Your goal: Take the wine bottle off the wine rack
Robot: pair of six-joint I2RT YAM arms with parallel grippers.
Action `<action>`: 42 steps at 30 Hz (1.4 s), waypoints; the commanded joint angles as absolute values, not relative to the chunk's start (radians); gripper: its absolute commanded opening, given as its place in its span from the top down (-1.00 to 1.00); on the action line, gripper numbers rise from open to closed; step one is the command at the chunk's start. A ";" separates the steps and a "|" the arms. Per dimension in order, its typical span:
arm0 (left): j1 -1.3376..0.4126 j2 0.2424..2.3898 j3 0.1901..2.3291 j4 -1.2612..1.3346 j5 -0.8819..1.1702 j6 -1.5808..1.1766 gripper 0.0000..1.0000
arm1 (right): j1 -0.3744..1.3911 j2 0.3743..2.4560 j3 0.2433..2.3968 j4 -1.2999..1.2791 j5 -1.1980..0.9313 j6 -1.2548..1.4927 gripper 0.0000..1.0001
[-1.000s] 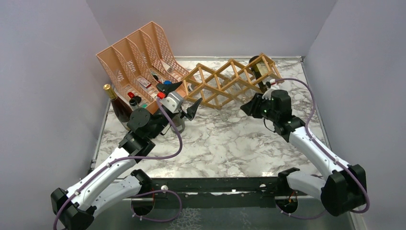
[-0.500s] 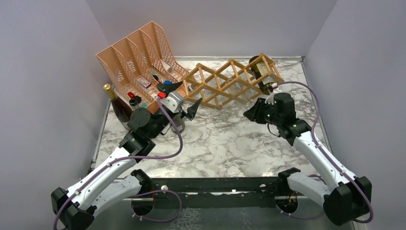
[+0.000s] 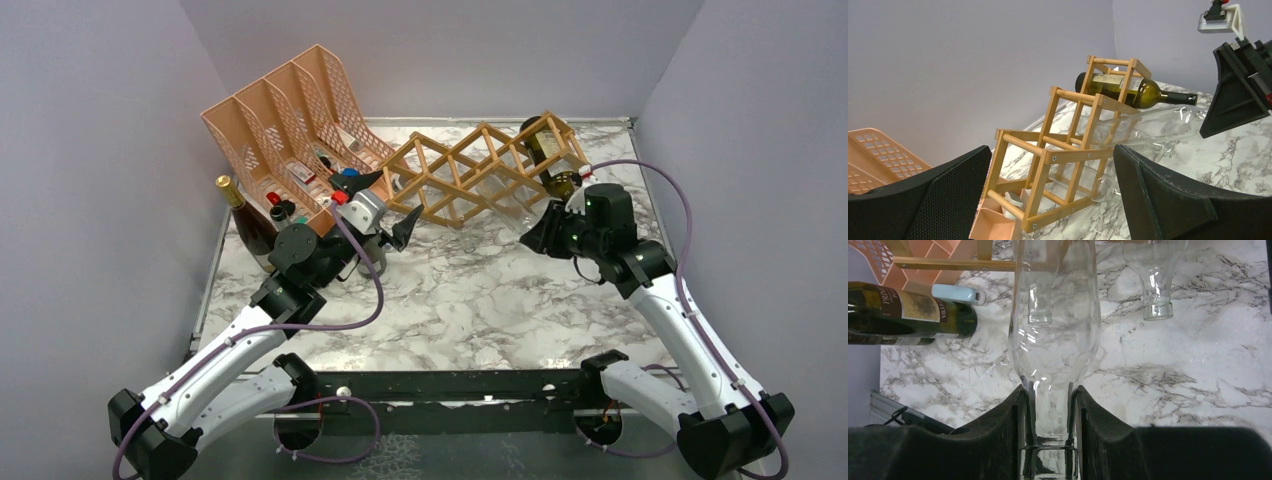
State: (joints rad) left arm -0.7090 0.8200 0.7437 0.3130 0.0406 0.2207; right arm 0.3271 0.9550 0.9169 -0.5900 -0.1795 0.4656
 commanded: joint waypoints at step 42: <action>-1.011 1.187 0.823 0.253 0.450 0.201 -0.97 | 0.332 0.905 1.132 -1.131 -0.482 0.265 0.98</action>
